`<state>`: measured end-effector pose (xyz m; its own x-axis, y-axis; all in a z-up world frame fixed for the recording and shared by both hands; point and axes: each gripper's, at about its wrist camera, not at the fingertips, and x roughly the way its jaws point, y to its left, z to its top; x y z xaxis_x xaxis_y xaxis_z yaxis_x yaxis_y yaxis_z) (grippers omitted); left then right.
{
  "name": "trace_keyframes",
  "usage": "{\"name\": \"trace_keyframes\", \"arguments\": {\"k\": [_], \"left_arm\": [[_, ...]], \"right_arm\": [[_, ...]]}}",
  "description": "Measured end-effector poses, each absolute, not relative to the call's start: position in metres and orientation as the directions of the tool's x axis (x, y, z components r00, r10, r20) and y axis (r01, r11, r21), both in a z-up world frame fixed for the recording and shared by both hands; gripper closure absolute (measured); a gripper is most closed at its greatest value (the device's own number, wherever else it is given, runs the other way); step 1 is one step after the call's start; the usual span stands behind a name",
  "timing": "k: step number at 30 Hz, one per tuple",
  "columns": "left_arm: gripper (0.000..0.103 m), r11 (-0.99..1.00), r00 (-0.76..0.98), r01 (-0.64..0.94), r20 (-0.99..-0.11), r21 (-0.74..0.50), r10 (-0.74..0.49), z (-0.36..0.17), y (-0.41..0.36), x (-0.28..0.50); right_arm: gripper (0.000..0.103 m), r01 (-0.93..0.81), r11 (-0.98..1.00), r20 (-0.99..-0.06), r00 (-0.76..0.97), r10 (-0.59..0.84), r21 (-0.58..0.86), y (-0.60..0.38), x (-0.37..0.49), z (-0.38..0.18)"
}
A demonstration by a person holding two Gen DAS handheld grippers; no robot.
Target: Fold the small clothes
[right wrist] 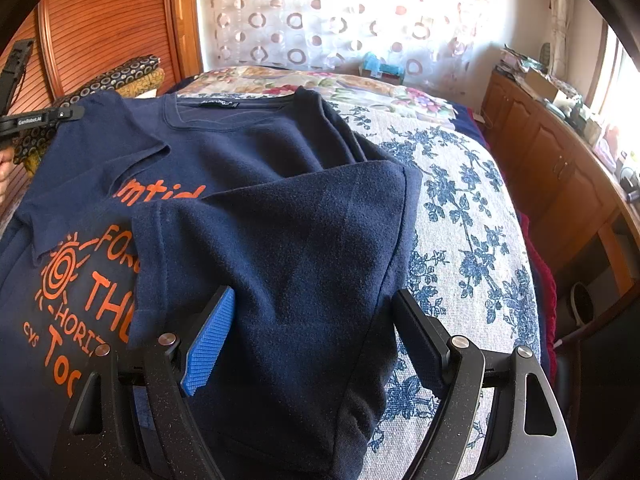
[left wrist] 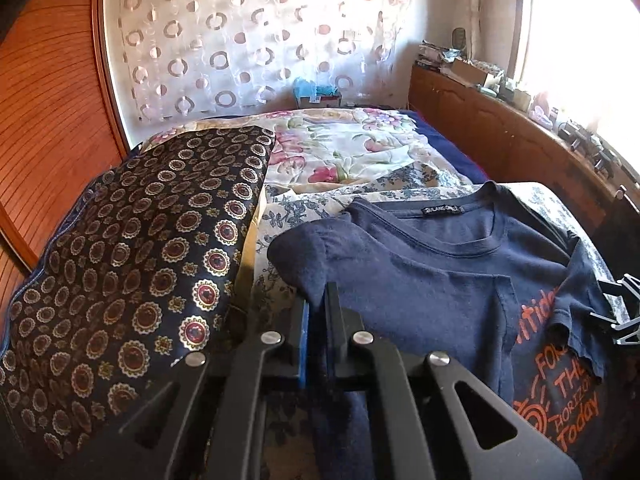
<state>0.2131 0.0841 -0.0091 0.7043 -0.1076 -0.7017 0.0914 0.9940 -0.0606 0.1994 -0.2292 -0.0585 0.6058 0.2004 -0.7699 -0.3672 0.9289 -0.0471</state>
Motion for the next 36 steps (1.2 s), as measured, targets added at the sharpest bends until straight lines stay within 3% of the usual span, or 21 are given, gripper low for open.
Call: {"name": "trace_keyframes", "arguments": {"k": [12, 20, 25, 29, 36], "left_arm": [[0.1, 0.985, 0.739, 0.156, -0.653, -0.073, -0.166, 0.002, 0.068, 0.188], [0.1, 0.983, 0.736, 0.168, -0.655, -0.069, -0.171, -0.001, 0.063, 0.184], [0.1, 0.982, 0.738, 0.177, -0.65, -0.073, -0.181, -0.005, 0.059, 0.179], [0.1, 0.98, 0.742, 0.185, -0.644, -0.072, -0.187, -0.003, 0.058, 0.174], [0.1, 0.982, 0.74, 0.177, -0.648, -0.07, -0.18, -0.005, 0.06, 0.173]], "right_arm": [[0.022, -0.308, 0.951, -0.732, 0.642, 0.23, 0.029, -0.272, 0.227, -0.03], [0.032, -0.275, 0.958, -0.776, 0.585, 0.237, 0.085, -0.281, 0.282, -0.04], [0.042, -0.285, 0.955, -0.793, 0.563, 0.233, 0.078, -0.266, 0.295, -0.047], [0.063, -0.306, 0.949, -0.793, 0.56, 0.24, 0.072, -0.255, 0.296, -0.046], [0.071, -0.318, 0.947, -0.796, 0.565, 0.218, 0.033, -0.246, 0.295, -0.047]]}}
